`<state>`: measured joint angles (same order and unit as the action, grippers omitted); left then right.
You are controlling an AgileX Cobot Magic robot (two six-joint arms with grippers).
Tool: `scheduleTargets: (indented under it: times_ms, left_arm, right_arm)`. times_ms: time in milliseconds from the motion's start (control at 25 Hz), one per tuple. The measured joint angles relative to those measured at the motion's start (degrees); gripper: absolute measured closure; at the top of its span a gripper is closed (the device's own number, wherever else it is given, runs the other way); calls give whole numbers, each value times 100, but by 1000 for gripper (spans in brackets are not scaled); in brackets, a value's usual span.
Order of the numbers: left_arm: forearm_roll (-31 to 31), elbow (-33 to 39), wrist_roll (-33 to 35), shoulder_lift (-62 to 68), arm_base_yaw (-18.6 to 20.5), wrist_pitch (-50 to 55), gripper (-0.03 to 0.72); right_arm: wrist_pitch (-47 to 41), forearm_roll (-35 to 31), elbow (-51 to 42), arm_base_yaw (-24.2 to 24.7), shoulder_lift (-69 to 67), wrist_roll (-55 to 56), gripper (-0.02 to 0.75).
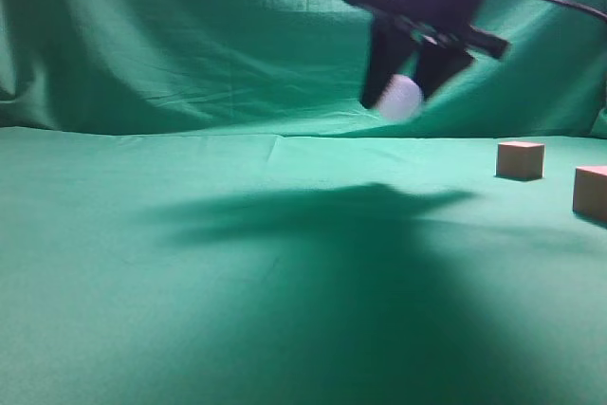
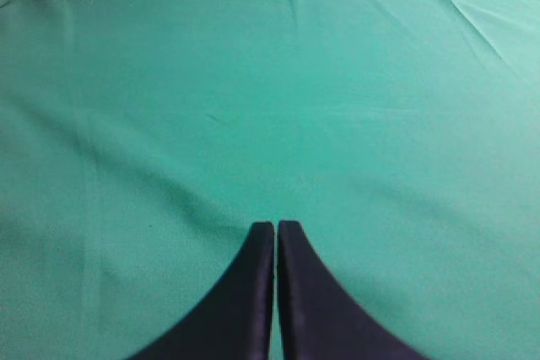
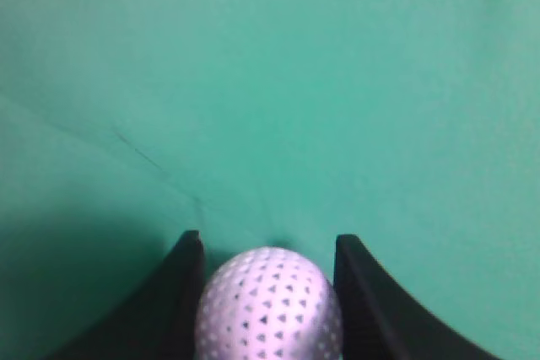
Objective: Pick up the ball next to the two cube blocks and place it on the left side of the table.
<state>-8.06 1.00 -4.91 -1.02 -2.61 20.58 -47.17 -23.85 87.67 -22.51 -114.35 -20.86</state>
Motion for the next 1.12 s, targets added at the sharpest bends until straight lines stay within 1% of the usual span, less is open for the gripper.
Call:
scheduleTargets:
  times_ms: [120, 280, 440, 600, 760, 840, 960, 1120]
  left_arm:
    - [0, 0, 0, 0, 0, 0, 688]
    - [0, 0, 0, 0, 0, 0, 688]
    - [0, 0, 0, 0, 0, 0, 688]
    - [0, 0, 0, 0, 0, 0, 688]
    - [0, 0, 0, 0, 0, 0, 688]
    - [0, 0, 0, 0, 0, 0, 688]
    - [0, 0, 0, 0, 0, 0, 688]
    - [0, 0, 0, 0, 0, 0, 688]
  right_arm:
    - [55, 0, 651, -403, 0, -24, 428]
    - [679, -20, 1395, -1160, -221, -72, 428]
    - [1176, -65, 2254, -1873, -941, -72, 428]
    - [1546, -101, 3166, -2398, -1952, -93, 428]
    - [2021, -101, 3857, -2693, -2886, -120, 428]
    - [2258, -101, 4066, -2814, -3211, -307, 428]
    - [2498, -101, 4224, -2946, -3530, -777, 428]
    - [2615, -101, 4252, -3005, -3646, -957, 428]
